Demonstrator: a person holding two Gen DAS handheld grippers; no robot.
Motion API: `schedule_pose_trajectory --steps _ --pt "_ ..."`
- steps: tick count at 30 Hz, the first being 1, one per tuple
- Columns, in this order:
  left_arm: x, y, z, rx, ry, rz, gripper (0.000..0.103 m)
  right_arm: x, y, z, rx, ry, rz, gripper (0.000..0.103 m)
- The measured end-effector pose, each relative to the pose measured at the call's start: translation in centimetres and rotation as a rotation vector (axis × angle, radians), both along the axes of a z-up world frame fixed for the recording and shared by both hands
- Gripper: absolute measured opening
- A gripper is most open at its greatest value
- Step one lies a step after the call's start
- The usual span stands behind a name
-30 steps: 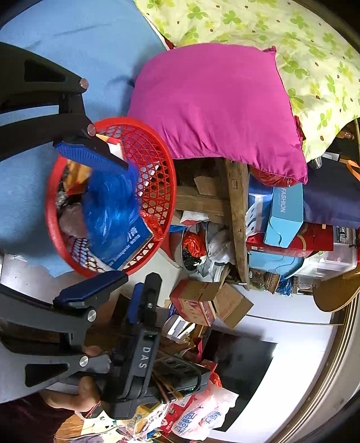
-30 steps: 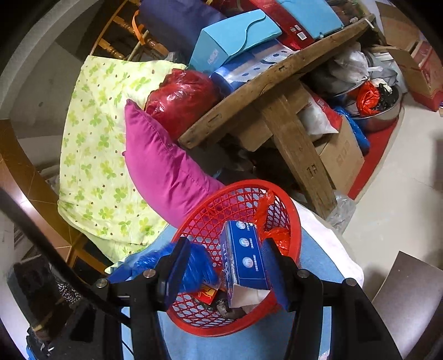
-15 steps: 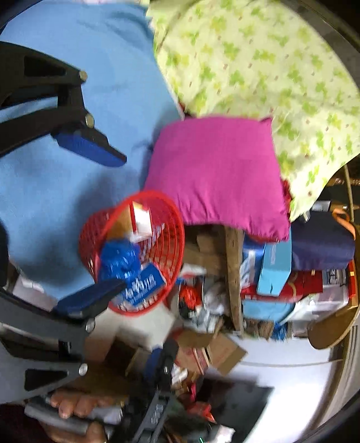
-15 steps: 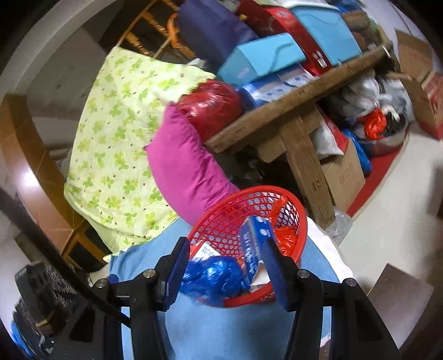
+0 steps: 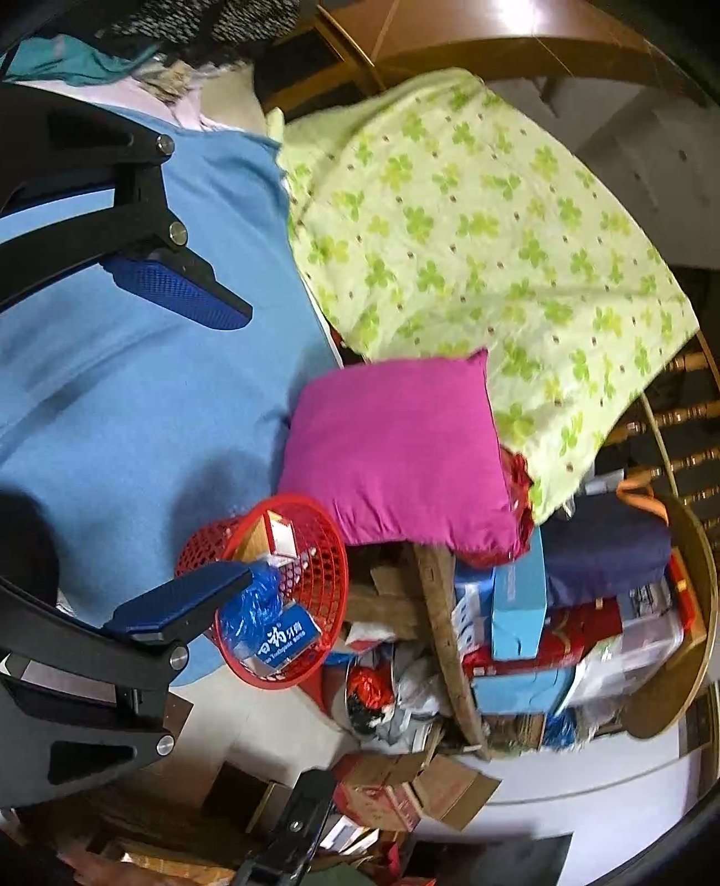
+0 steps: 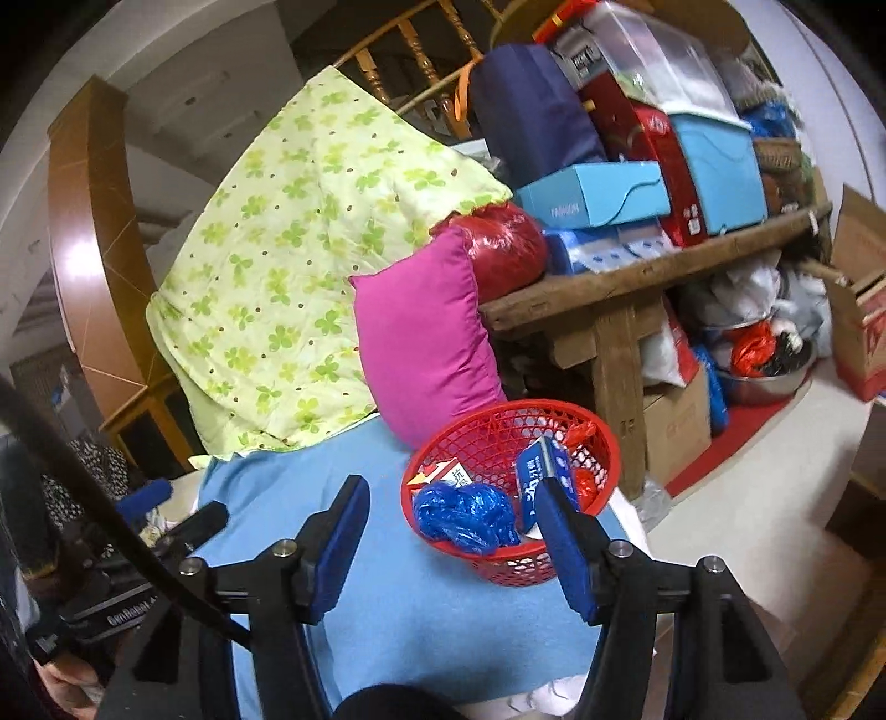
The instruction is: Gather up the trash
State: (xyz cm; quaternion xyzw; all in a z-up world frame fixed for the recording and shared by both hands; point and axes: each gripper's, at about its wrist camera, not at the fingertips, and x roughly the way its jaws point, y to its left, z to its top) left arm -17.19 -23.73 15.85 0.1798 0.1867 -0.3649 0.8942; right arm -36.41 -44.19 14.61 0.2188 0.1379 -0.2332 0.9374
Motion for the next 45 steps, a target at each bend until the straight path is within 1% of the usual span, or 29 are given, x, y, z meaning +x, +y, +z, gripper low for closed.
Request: schedule_pose_trajectory --steps 3,6,10,15,23,28,33,45 --pt "-0.8 1.1 0.8 -0.003 -0.017 0.042 0.086 -1.0 1.1 0.8 -0.025 0.006 -0.024 0.068" --pt "-1.8 2.1 1.6 -0.003 -0.032 0.061 0.086 -2.1 1.9 1.4 -0.044 0.008 -0.050 0.073" --pt "-3.0 3.1 2.4 0.001 -0.034 0.073 0.086 -3.2 2.8 1.9 -0.057 0.018 -0.063 0.073" --pt "-4.2 4.2 3.1 -0.004 -0.024 0.092 0.086 -4.0 3.6 1.9 -0.050 0.032 -0.072 0.073" --pt "-5.1 4.9 3.3 0.000 -0.012 0.103 0.086 -4.2 3.9 1.8 -0.042 0.039 -0.080 0.073" --pt "-5.1 5.3 3.1 0.000 0.008 0.104 0.086 -4.0 4.6 2.0 -0.084 0.038 -0.098 0.073" --pt "-5.1 5.8 3.1 -0.003 0.008 0.112 0.086 -3.8 5.4 2.2 -0.133 0.041 -0.118 0.073" --pt "-5.2 7.5 3.2 -0.026 0.003 0.131 0.086 -2.6 6.7 2.3 -0.153 0.056 -0.095 0.073"
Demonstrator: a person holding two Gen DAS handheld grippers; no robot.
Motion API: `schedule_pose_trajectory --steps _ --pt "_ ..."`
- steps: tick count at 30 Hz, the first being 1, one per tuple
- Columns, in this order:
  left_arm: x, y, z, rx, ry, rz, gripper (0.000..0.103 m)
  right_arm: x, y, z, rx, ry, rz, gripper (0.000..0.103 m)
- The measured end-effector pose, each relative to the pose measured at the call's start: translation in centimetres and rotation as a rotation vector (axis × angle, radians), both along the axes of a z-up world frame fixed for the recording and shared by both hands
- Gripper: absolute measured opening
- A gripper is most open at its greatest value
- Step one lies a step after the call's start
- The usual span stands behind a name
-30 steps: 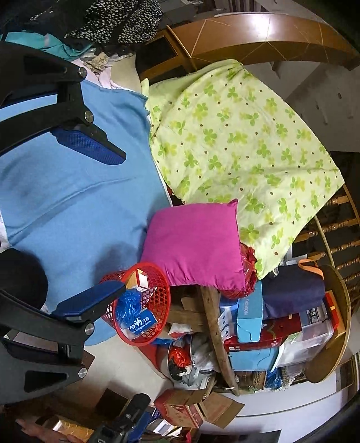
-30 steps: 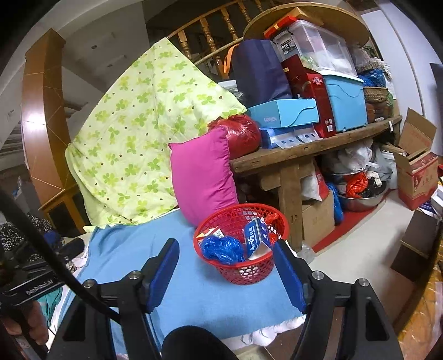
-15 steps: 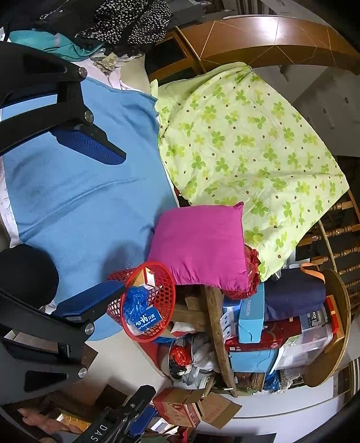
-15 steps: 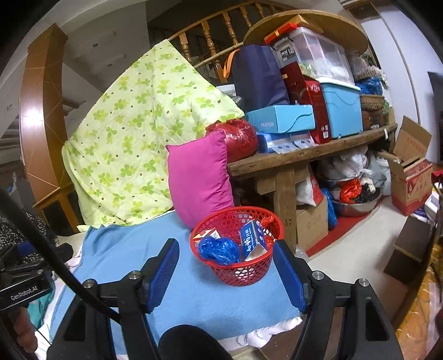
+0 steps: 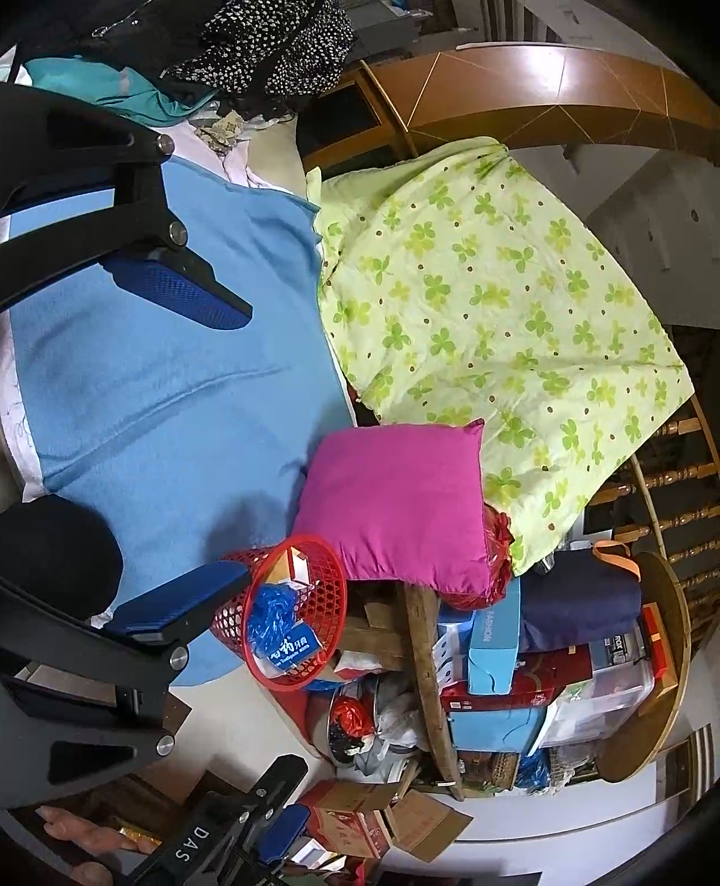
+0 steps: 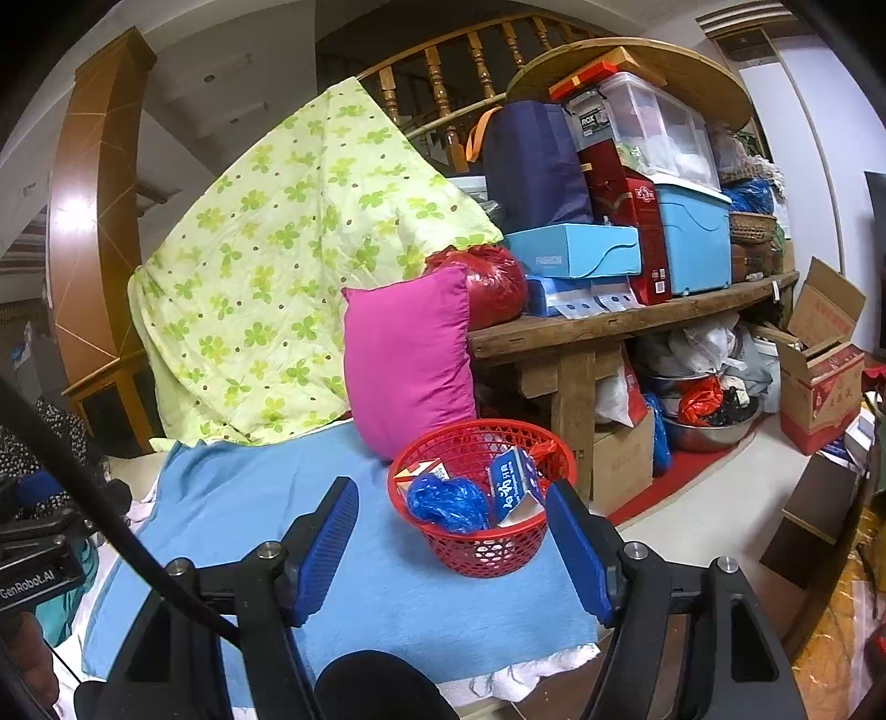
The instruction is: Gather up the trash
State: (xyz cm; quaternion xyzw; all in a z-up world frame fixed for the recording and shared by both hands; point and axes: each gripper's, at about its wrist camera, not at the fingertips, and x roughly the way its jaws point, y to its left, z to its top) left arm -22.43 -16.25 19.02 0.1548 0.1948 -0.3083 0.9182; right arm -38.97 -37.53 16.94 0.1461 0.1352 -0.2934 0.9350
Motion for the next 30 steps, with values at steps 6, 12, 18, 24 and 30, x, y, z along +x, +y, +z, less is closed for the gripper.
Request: schedule_pose_trajectory --steps 6,12,18,24,30 --pt "0.2 0.8 0.0 -0.010 -0.004 0.017 0.086 0.5 0.6 0.3 -0.009 0.002 0.006 0.073" --pt "0.4 1.6 0.2 -0.022 -0.007 0.029 0.086 1.0 1.4 0.7 -0.029 0.004 0.012 0.073" --pt "0.3 1.9 0.3 -0.026 -0.006 0.030 0.086 1.3 1.9 0.9 -0.044 0.013 0.011 0.073" --pt "0.1 1.9 0.4 -0.024 -0.008 0.020 0.086 1.3 1.6 1.2 -0.039 0.013 -0.006 0.073" --pt "-0.1 1.6 0.3 -0.016 -0.002 0.008 0.086 1.3 1.3 1.1 -0.038 0.020 -0.005 0.073"
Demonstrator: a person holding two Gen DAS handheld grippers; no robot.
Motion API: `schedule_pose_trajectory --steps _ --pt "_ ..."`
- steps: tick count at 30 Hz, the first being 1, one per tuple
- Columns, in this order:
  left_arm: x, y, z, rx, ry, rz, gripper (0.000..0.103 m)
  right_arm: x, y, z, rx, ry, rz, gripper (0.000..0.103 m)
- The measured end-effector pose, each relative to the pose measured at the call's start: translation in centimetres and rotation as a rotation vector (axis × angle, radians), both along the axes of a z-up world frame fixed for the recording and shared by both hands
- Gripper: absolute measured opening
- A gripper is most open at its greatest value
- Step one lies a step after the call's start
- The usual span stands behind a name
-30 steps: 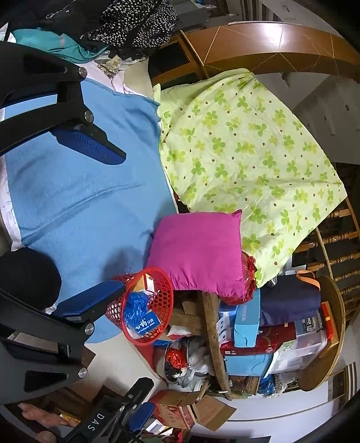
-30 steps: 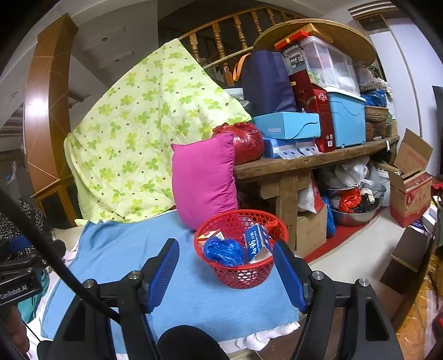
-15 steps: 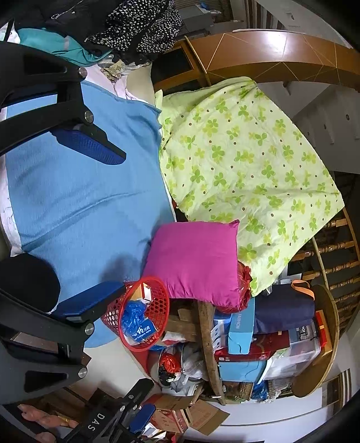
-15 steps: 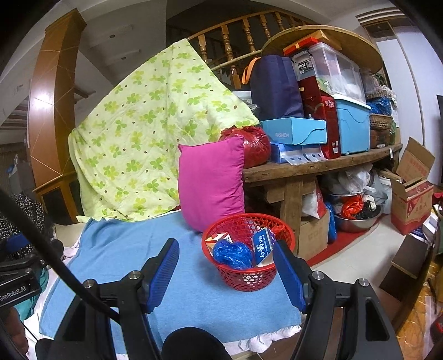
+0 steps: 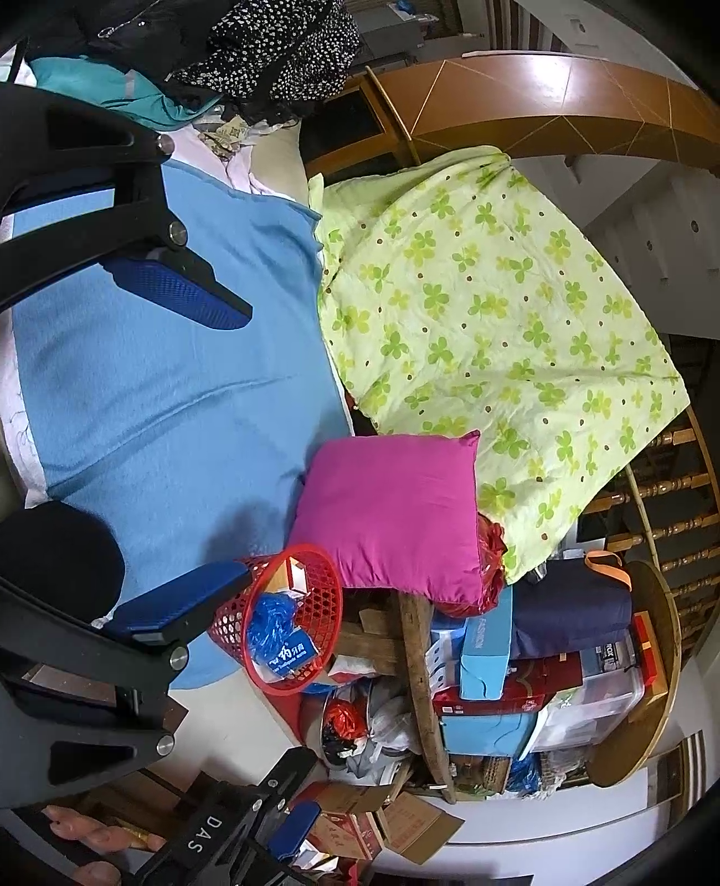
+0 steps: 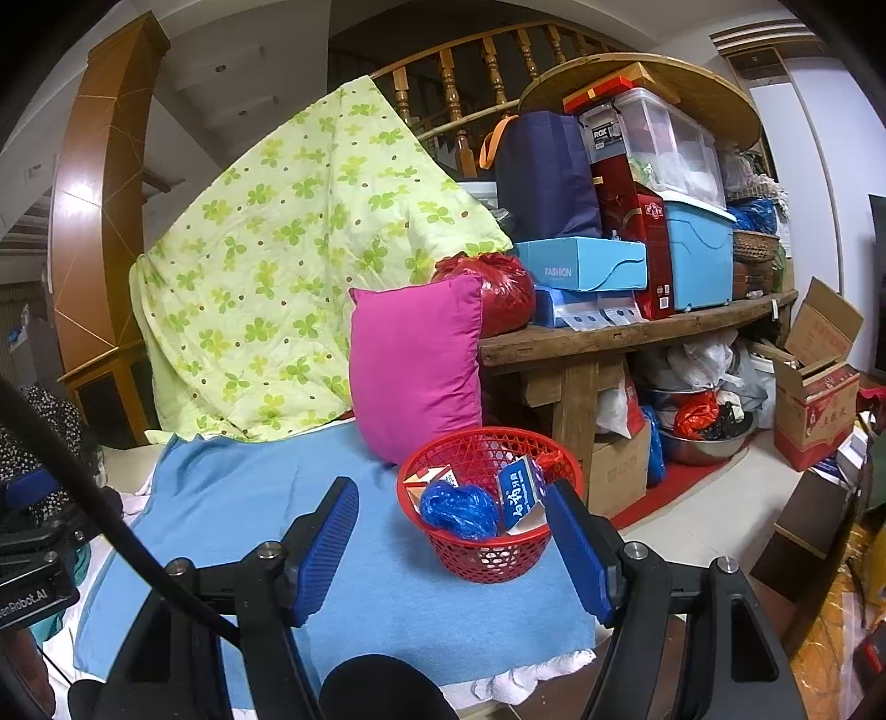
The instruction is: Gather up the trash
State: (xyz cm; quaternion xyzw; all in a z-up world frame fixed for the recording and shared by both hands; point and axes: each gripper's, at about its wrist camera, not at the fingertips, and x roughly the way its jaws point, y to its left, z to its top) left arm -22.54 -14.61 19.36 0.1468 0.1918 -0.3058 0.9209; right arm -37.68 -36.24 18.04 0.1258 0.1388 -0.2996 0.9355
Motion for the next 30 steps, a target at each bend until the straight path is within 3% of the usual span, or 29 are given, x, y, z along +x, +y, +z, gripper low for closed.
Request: schedule_pose_trajectory --steps 30 --pt "-0.07 -0.52 -0.21 0.006 0.007 -0.010 0.086 -0.58 -0.52 -0.55 0.005 0.006 -0.012 0.073"
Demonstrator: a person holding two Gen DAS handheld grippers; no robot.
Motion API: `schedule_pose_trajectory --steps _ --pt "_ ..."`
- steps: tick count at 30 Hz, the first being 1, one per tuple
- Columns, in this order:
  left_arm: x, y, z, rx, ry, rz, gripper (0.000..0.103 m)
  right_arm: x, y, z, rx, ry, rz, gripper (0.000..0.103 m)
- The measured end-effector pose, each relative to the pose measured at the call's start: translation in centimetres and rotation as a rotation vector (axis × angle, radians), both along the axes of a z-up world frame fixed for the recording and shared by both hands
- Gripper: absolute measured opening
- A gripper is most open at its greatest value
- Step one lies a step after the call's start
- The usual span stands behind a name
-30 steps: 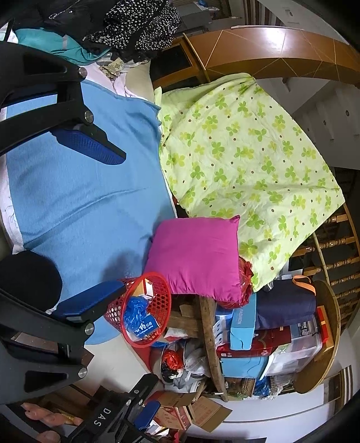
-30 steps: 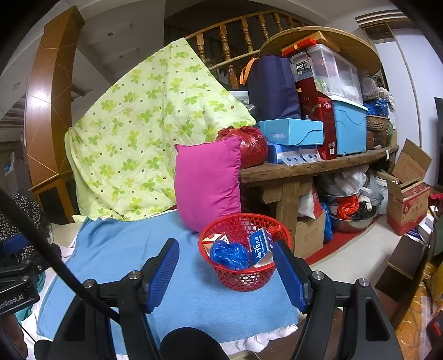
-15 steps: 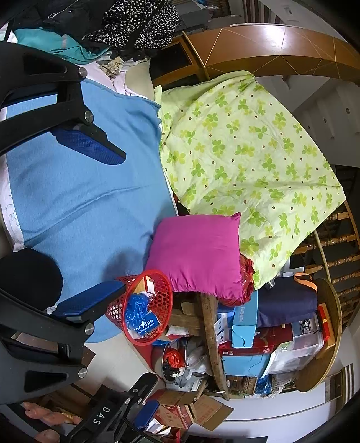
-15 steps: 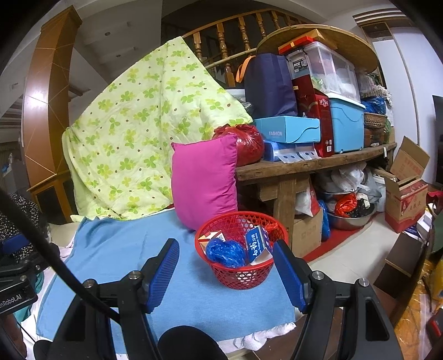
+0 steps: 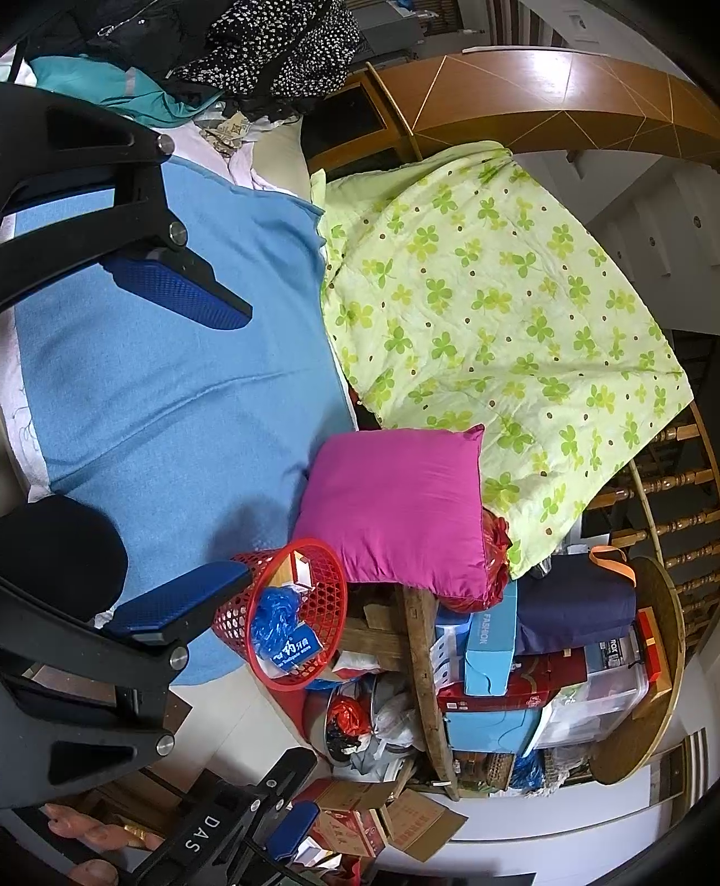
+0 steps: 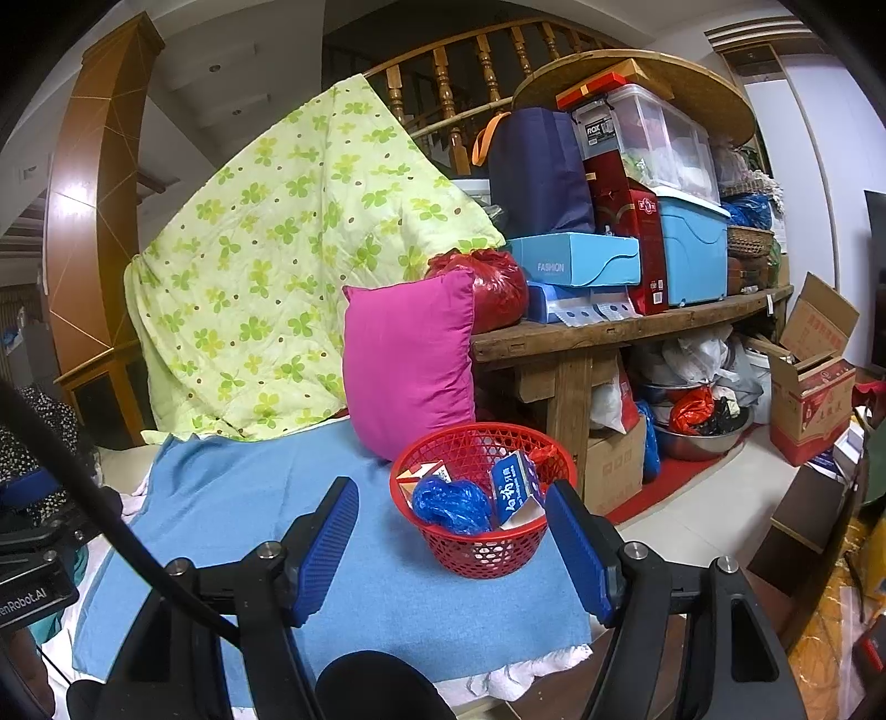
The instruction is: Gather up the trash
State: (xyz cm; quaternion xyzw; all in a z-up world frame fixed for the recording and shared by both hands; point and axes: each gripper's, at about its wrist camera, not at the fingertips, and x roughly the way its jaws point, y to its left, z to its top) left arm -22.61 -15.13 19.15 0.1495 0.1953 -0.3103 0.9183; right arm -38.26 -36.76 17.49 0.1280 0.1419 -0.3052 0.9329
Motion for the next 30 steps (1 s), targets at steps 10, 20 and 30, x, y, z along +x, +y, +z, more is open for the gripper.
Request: schedule_pose_trajectory --steps 10,20,30 --pt "-0.1 -0.2 -0.5 0.003 0.005 -0.006 0.086 0.0 0.1 -0.1 0.006 0.003 0.001 0.073" --pt "0.5 -0.9 -1.0 0.010 0.011 -0.020 0.086 0.1 0.1 -0.2 0.004 0.004 0.001 0.073" --pt "1.9 -5.2 -0.5 0.005 -0.002 -0.093 0.086 0.6 -2.9 0.0 0.019 0.010 -0.054 0.073"
